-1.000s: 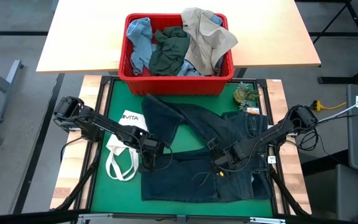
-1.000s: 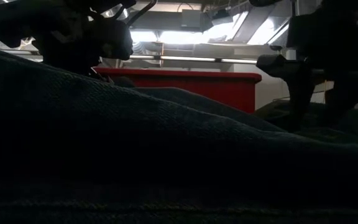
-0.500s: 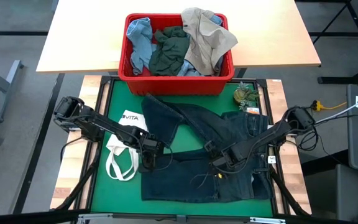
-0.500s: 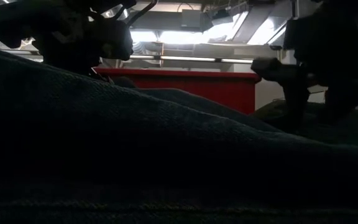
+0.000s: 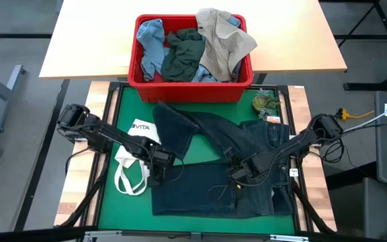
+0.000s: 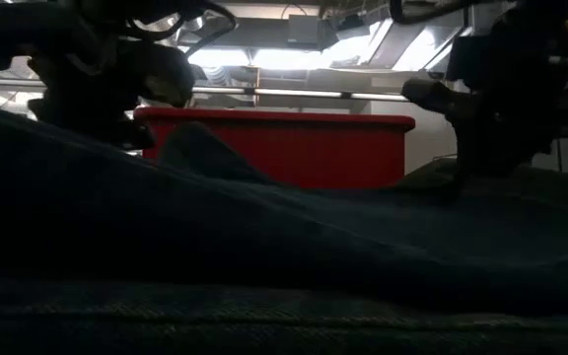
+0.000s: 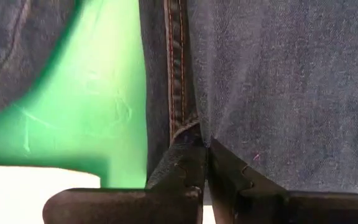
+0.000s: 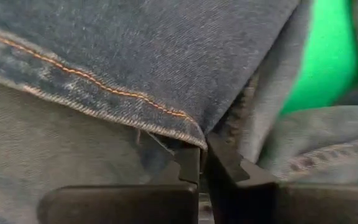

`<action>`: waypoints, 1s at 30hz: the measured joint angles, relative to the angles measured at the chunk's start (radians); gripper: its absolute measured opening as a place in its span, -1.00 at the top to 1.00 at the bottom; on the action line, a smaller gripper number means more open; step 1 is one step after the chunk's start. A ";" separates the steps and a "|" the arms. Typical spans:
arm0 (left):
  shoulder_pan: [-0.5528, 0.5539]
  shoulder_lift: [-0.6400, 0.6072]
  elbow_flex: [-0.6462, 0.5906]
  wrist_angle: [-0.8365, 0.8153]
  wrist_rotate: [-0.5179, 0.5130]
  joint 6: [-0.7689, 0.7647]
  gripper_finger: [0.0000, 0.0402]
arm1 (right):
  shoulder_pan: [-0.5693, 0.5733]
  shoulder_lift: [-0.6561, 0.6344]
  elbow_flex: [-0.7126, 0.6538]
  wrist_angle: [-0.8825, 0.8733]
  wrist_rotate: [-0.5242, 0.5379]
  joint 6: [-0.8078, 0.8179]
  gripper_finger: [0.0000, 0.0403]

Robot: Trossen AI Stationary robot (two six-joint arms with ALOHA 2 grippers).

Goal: Fold laundry
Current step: Fold the dark blue pants

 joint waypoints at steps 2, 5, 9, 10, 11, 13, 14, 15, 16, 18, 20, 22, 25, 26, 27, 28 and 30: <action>-0.007 0.000 0.000 -0.004 0.000 -0.024 0.99 | 0.000 -0.015 0.000 -0.008 0.024 0.001 0.96; -0.014 0.000 0.000 -0.007 -0.004 -0.045 0.99 | 0.000 -0.032 0.000 -0.006 0.039 0.001 0.92; -0.012 0.000 0.000 -0.007 -0.064 -0.048 0.98 | -0.001 -0.035 0.000 -0.022 0.051 0.001 0.95; -0.012 0.000 0.000 -0.004 -0.091 -0.048 0.97 | -0.002 -0.031 0.000 -0.022 0.051 0.001 0.95; -0.012 0.000 0.000 -0.001 -0.114 -0.048 0.96 | -0.006 -0.027 0.000 -0.022 0.050 0.001 0.96; -0.011 0.000 0.000 -0.001 -0.140 -0.048 0.92 | -0.007 -0.025 -0.001 -0.024 0.050 0.001 0.94; -0.011 0.000 0.000 -0.001 -0.141 -0.048 0.90 | -0.007 -0.025 -0.001 -0.024 0.050 0.001 0.92; -0.011 0.000 0.000 -0.002 -0.142 -0.048 0.88 | -0.007 -0.025 -0.001 -0.023 0.050 0.001 0.90; -0.011 0.000 0.000 -0.002 -0.144 -0.048 0.86 | -0.007 -0.025 -0.001 -0.023 0.050 0.001 0.86; -0.011 0.000 0.000 -0.001 -0.144 -0.049 0.81 | -0.006 -0.025 -0.001 -0.023 0.049 0.001 0.79; -0.011 0.000 0.000 -0.001 -0.144 -0.052 0.74 | -0.007 -0.025 -0.001 -0.024 0.033 0.001 0.72; -0.011 0.000 0.000 0.000 -0.145 -0.053 0.66 | -0.008 -0.025 -0.001 -0.023 0.011 0.002 0.63; -0.011 0.000 0.000 0.001 -0.147 -0.052 0.52 | -0.007 -0.025 -0.001 -0.024 0.007 0.002 0.47; -0.011 0.000 0.000 0.001 -0.147 -0.048 0.48 | -0.007 -0.025 -0.001 -0.024 0.007 0.002 0.41; -0.009 0.000 0.000 0.001 -0.147 -0.048 0.44 | -0.007 -0.025 -0.001 -0.024 0.007 0.002 0.35; -0.008 0.000 0.000 0.001 -0.144 -0.048 0.41 | -0.007 -0.025 -0.001 -0.023 0.007 0.002 0.31; -0.006 0.000 0.012 -0.014 -0.121 -0.044 0.38 | -0.007 -0.025 0.001 -0.027 0.014 -0.002 0.23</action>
